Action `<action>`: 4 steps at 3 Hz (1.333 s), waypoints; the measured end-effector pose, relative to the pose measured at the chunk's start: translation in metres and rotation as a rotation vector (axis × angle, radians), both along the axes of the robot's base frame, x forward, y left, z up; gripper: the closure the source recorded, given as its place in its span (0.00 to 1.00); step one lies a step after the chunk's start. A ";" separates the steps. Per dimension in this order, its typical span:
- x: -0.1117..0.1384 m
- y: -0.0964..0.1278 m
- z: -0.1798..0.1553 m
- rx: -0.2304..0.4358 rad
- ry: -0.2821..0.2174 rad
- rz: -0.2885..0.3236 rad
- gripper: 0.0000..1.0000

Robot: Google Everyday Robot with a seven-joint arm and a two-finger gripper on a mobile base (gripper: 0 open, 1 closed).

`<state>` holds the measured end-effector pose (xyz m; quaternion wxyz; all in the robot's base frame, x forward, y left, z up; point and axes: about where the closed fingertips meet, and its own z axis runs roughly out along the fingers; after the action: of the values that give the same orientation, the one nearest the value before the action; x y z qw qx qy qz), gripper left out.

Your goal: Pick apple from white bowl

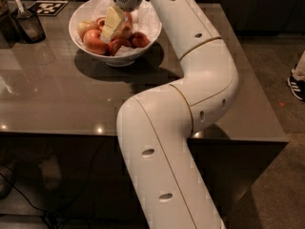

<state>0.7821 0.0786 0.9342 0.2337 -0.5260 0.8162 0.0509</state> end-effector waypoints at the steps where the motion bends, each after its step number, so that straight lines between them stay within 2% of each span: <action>1: 0.000 -0.004 0.003 -0.016 -0.011 0.000 0.00; 2: -0.002 -0.008 0.023 -0.048 -0.063 0.027 0.00; 4: 0.009 -0.003 0.008 -0.025 -0.054 0.000 0.00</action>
Offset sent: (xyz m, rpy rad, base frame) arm 0.1002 -0.0273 0.0926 -0.0816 0.0528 0.0173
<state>0.7912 0.0758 0.9422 0.2493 -0.5299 0.8101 0.0263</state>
